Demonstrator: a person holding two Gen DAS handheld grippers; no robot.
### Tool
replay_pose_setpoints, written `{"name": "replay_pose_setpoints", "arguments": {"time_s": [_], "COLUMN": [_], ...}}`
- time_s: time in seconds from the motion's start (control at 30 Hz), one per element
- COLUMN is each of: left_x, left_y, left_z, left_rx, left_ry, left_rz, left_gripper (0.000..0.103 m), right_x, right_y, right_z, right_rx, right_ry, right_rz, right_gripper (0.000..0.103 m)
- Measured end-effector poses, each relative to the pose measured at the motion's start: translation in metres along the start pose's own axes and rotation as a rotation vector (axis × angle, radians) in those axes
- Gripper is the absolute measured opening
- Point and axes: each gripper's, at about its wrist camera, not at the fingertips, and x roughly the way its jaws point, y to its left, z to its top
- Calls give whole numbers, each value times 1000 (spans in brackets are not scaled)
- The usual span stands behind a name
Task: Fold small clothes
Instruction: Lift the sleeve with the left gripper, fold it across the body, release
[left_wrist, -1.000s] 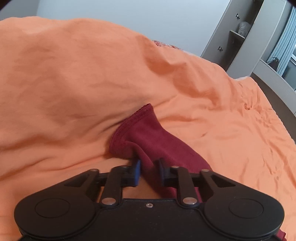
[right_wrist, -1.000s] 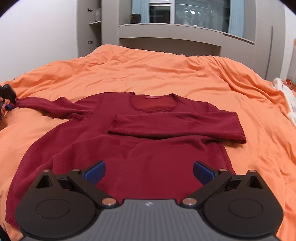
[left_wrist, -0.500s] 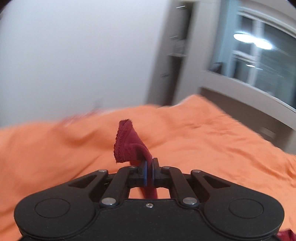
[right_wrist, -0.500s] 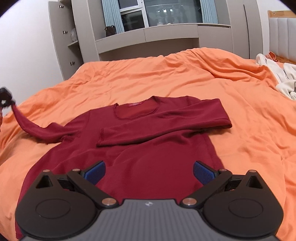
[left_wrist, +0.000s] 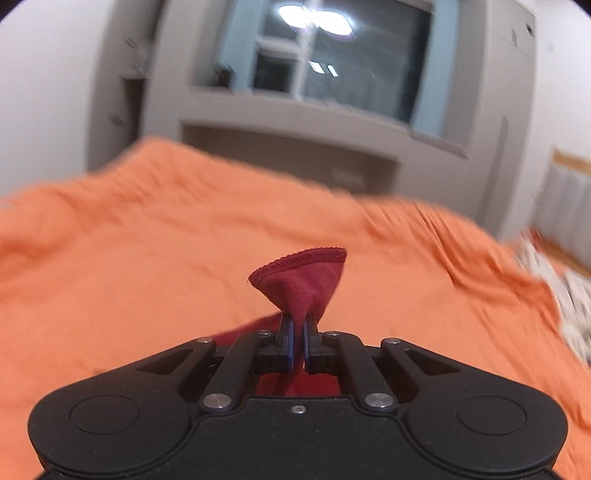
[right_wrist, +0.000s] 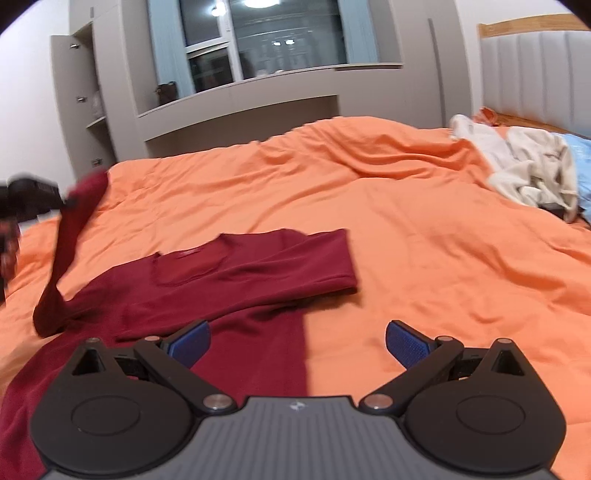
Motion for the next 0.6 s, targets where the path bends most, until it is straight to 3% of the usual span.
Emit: {"name": "replay_pose_setpoints", "arguments": {"time_s": [0.17,0.3,0.4,0.47,0.6], "left_x": [45,64,60,48,23], "left_y": [-15,-10,-13,-8,4], "left_z": [-73,-98,-95,-86,-67], "left_rx": [39,14,9,1,-27], "left_ry": [197,329,355,352,325], "left_rz": [-52,-90,-94,-108,-69], "left_gripper": [5,11,33,60,80], "right_x": [0,14,26,34,50], "right_y": [-20,-25,-24,-20,-2], "right_z": [0,-3,-2,1,9], "right_rx": [27,5,-23,-34,-64], "right_ry": [9,45,74,85,95], "right_rz": [-26,-41,-39,-19,28], "right_gripper": [103,103,103,103,103]}}
